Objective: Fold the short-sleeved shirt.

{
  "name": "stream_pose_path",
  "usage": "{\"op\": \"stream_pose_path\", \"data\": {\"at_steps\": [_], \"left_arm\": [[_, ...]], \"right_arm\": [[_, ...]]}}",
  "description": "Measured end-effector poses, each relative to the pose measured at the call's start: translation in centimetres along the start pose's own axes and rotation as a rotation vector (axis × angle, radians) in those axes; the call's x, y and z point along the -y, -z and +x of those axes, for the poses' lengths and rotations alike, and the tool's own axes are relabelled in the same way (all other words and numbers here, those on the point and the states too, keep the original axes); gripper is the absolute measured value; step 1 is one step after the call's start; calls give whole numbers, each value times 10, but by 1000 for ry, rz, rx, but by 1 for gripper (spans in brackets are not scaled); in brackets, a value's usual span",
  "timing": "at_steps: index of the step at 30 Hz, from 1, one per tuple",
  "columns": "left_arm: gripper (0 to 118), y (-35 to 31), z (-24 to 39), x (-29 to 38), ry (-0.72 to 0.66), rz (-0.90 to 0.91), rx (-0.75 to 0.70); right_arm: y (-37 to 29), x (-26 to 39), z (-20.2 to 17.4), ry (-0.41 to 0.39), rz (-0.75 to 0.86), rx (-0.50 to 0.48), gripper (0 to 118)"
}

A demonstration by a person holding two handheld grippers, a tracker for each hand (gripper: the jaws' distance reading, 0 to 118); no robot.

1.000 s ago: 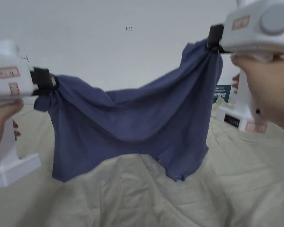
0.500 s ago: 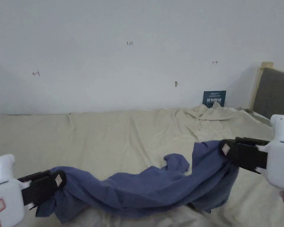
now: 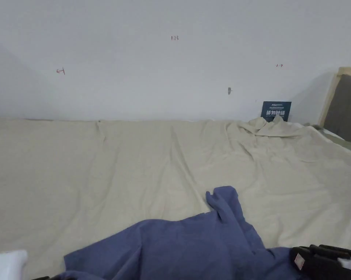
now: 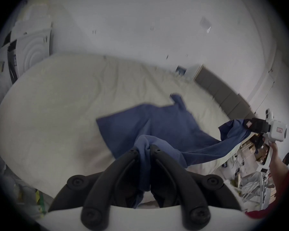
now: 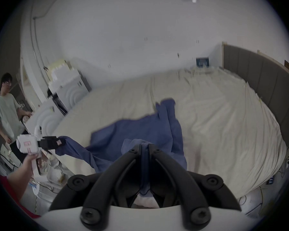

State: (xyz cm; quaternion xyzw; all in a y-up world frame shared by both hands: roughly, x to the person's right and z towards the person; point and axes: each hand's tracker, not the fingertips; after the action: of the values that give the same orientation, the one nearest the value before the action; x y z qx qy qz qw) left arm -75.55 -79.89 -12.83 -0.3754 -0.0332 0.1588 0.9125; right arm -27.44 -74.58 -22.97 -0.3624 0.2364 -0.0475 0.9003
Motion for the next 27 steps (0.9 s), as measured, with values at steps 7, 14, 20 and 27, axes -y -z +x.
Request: {"op": "stream_pose_path", "data": {"at_steps": [7, 14, 20, 27], "left_arm": [[10, 90, -34, -3, -94, -220, -107], [64, 123, -55, -6, -134, -319, -133], [92, 126, -58, -8, -173, -329, -100], [97, 68, -53, -26, -128, -148, -142]], "right_arm": [[136, 2, 35, 71, -306, 157, 12], [192, -1, 53, 71, -421, 236, 81], [192, -1, 67, 101, -447, 260, 94], [123, -22, 68, 139, -248, 188, 94]]}}
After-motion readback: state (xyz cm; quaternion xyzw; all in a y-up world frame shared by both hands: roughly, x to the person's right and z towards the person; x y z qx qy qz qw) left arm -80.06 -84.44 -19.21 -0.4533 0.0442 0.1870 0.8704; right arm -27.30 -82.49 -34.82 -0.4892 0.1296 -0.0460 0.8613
